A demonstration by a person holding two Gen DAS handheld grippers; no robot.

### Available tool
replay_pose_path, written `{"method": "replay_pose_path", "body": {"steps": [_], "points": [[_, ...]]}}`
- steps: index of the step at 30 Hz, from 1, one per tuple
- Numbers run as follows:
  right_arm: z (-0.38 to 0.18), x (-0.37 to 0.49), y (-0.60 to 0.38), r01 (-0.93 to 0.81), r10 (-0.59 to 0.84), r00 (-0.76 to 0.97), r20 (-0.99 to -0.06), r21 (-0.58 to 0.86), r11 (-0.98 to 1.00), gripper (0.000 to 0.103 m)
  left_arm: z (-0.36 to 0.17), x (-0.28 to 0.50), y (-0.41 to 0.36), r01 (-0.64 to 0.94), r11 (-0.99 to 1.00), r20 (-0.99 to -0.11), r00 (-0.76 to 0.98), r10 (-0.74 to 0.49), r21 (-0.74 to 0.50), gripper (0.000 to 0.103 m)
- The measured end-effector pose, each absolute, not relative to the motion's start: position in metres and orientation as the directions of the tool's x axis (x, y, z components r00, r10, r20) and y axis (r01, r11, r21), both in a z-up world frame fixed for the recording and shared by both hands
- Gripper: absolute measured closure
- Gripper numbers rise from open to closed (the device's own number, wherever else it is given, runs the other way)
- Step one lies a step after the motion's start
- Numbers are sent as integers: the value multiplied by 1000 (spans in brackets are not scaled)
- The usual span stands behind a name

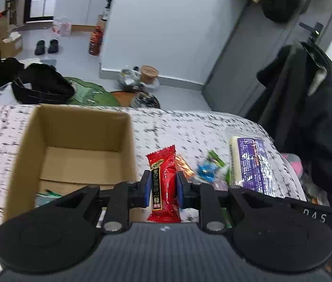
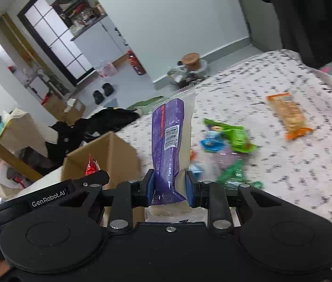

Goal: Organize snacks
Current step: 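Lower both bars into the cardboard box and open both tools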

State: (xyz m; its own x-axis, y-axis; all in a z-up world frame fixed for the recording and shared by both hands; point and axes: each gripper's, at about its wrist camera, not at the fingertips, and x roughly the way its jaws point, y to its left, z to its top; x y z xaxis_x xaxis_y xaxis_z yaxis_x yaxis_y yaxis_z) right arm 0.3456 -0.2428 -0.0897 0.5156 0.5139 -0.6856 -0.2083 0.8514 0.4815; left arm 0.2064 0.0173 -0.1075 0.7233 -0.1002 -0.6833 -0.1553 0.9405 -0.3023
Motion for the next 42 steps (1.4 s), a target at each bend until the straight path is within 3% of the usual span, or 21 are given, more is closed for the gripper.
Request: {"method": "replay_pose_path", "body": {"steps": [11,23,25,27,28,42], "points": [[-89,352,-170,-309,603,456,-654,520,797,77,-109,189,107,-306,903,-697,717,11,-300,82],[-91,350,-127,-341,614,435,-659,510,790,75,-115,190,135,-291,897,-695,718,-24,-332,82],[-92,352,-123,-345,614,438,-656,508,789,72,-117,190,134,-288,898,-698,716,-29,-334,82],[-93,353,-121,-340,603,455,-655,498,798,54,-118,190,134,-285,899,-700,713,-33,-333,82],[-94,353,-122,-333,596,468,-653,494,803,51,-119,191,134,-285,899,-703,710,-35,-333,82],[-97,347,-156,-293,564,485,-668,484,825,43,-123,198,120,-282,902,-705,708,-34,-326,78]]}}
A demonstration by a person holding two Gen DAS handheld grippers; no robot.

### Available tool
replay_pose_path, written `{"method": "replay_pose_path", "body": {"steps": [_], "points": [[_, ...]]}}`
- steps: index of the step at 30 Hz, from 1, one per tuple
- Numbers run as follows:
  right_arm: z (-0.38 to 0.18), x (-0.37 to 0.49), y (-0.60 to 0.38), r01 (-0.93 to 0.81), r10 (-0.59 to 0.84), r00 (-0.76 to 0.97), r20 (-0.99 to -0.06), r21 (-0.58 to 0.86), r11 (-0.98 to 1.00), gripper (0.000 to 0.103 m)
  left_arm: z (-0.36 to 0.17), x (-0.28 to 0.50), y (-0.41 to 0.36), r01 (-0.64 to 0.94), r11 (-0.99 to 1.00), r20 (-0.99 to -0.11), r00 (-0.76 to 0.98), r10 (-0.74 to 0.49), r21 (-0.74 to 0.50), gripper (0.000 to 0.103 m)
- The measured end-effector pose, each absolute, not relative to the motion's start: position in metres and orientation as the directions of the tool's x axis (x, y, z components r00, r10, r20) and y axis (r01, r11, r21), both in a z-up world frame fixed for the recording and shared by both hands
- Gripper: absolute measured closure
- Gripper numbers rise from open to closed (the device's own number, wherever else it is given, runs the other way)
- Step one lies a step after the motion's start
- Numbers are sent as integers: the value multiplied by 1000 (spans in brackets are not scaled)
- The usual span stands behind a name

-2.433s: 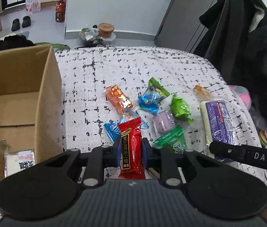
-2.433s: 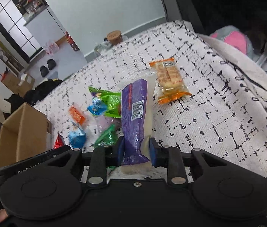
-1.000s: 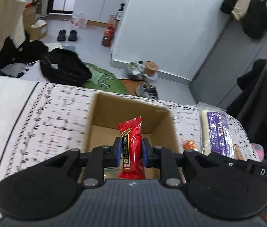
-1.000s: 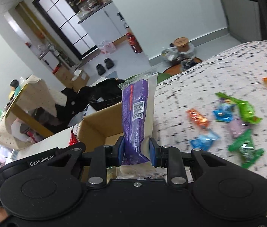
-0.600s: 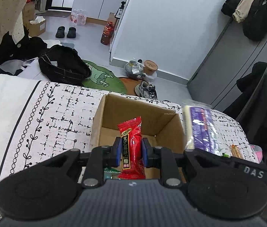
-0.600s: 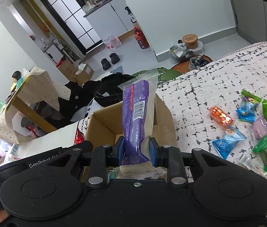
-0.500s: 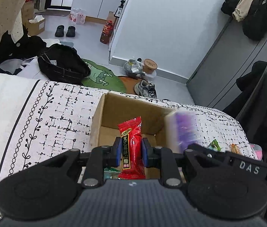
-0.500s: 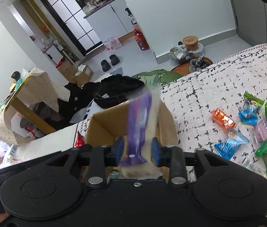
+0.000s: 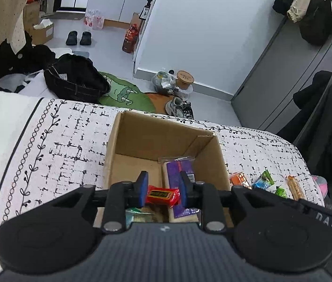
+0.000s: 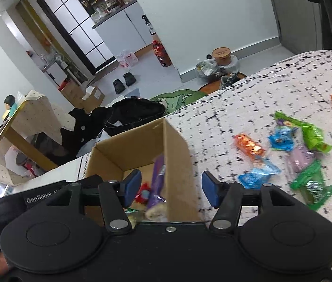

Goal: Organize snacks
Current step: 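Lower both bars into the cardboard box and open both tools, then move both tools back over the remaining snacks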

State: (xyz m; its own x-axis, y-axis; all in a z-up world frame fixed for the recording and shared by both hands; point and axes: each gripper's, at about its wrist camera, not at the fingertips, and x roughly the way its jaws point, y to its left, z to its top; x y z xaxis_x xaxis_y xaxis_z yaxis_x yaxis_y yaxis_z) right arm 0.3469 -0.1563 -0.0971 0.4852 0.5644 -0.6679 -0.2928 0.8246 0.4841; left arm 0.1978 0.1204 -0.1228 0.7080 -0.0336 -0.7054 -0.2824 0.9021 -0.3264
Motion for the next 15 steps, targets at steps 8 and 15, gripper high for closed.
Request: {"method": "replay_pose_path", "body": {"steps": [8,15], "points": [[-100,349,-192,-247,512,515,-687,453,856,33,-118,203,95,-259,918,-701,713,-28,-301,46],[-98,352,-232,-205,475,542,-693,439,875,17,-117,210,58,-202,939,-692,720,-50,-277,24]]}}
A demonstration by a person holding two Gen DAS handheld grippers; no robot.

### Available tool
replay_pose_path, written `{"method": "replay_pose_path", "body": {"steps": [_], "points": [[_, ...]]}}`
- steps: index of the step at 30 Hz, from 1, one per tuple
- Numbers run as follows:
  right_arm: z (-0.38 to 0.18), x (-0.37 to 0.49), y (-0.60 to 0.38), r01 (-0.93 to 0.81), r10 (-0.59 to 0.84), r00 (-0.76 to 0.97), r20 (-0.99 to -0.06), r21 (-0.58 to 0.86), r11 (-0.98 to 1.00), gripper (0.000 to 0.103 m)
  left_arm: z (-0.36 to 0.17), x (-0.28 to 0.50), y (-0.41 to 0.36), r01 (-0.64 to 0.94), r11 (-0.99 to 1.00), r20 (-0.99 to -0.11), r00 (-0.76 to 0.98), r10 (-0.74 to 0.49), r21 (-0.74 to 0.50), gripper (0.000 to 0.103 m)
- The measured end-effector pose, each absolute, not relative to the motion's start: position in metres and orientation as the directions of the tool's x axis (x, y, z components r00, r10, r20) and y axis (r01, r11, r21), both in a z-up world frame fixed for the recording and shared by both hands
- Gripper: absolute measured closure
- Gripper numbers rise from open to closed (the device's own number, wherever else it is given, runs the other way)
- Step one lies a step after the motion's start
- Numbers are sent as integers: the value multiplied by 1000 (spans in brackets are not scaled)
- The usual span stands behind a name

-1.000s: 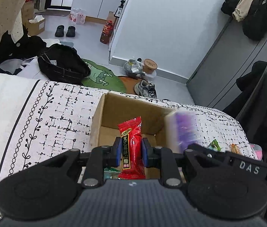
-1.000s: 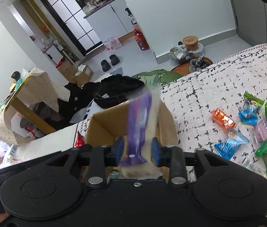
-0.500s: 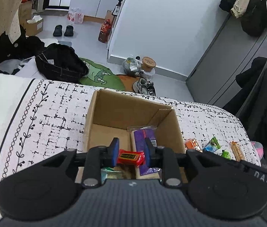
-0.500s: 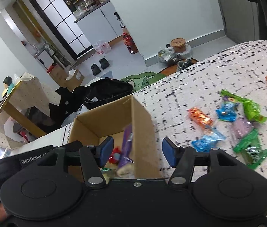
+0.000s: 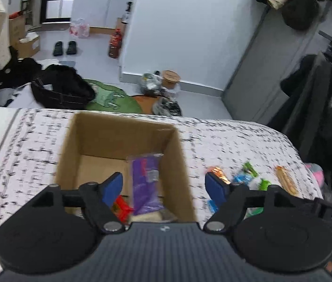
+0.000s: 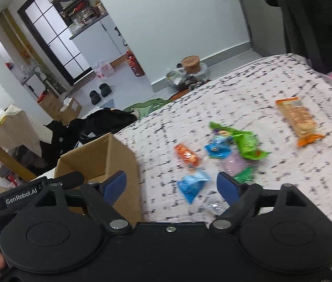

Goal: Organize snacks
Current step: 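Move both tools back over the remaining snacks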

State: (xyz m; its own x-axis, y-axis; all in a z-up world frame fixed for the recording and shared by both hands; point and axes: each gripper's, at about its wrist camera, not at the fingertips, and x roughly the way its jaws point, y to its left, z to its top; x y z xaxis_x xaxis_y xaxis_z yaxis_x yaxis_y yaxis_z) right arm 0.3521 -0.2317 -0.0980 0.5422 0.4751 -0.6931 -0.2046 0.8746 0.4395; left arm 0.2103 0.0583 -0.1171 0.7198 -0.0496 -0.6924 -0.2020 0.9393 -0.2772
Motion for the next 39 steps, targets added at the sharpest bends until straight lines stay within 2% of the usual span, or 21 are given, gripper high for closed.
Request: {"method": "replay_pose_path", "body": {"steps": [2,5,10,23,33,39], "points": [[-96,353,-241,-207,469,543,-696,431,878,12,-118,210,46,-176,943,-695,716,-74,-282,19],[-95,352,-254,-210,447,552,-704,401,892,6,-119,210,26,-122,955,-699,707,-108,-270,17],[-97,352,-277,-196,425,555,-715,384,902,3,-121,211,1,-72,960,-700,699,-145,-271,13],[-109,362,-326,-146,394,561,-728,381,913,3,-132,233,-38,-38,954,-730,653,-201,-296,13],[-128,374,-340,-144,418,522,-744,406,902,18,-147,251,-53,-50,961,-762,622,-183,-272,14],[-141,382,-333,-161,451,467,-760,428,889,30,-158,263,-55,-57,959,-781,595,-190,-278,20]]}}
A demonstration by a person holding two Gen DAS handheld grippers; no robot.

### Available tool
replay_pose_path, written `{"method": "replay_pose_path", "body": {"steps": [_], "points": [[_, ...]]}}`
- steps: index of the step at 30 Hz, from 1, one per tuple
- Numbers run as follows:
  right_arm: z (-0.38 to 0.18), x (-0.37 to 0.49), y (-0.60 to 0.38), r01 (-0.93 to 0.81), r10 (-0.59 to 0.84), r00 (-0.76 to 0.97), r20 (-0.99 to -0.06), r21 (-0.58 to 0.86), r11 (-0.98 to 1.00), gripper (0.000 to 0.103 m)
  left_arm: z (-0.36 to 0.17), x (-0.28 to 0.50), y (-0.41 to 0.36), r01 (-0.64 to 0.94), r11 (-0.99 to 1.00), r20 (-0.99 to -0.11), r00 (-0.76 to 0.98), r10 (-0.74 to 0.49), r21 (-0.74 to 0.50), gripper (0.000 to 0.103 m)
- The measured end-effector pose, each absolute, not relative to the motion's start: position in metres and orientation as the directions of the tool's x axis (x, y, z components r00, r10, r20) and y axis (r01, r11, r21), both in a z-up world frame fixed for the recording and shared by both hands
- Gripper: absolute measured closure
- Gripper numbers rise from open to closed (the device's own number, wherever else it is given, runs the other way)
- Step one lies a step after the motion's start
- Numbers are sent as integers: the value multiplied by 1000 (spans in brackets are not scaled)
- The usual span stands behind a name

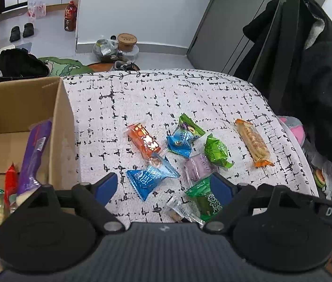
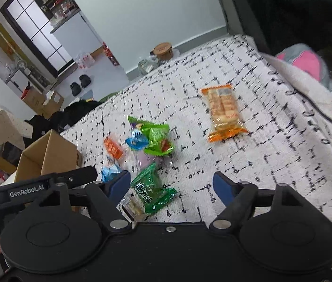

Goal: Organize snacks
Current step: 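Move both tools back over the remaining snacks, then grasp the blue candy with the left tool while the right tool grasps the green packet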

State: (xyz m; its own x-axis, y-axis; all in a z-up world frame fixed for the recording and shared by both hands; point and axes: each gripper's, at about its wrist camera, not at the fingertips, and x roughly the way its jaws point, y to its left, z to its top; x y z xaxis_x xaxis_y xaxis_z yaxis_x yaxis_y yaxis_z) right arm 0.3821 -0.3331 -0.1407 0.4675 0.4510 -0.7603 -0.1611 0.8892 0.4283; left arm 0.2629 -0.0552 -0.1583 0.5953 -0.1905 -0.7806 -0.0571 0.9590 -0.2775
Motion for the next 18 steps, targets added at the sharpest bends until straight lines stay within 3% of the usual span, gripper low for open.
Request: {"method": "replay_pose_path", "body": {"steps": [14,18], "points": [[-176,400,-297,-233,525,369,-767,470,851,40,-197,293,-57,-123,964,-840,525,-138,-235,39],[-187,401,-290,-237,521,349,-779,465,853,48,-208,296,-54,-138,964,-857,498,-131,-228,47]]}}
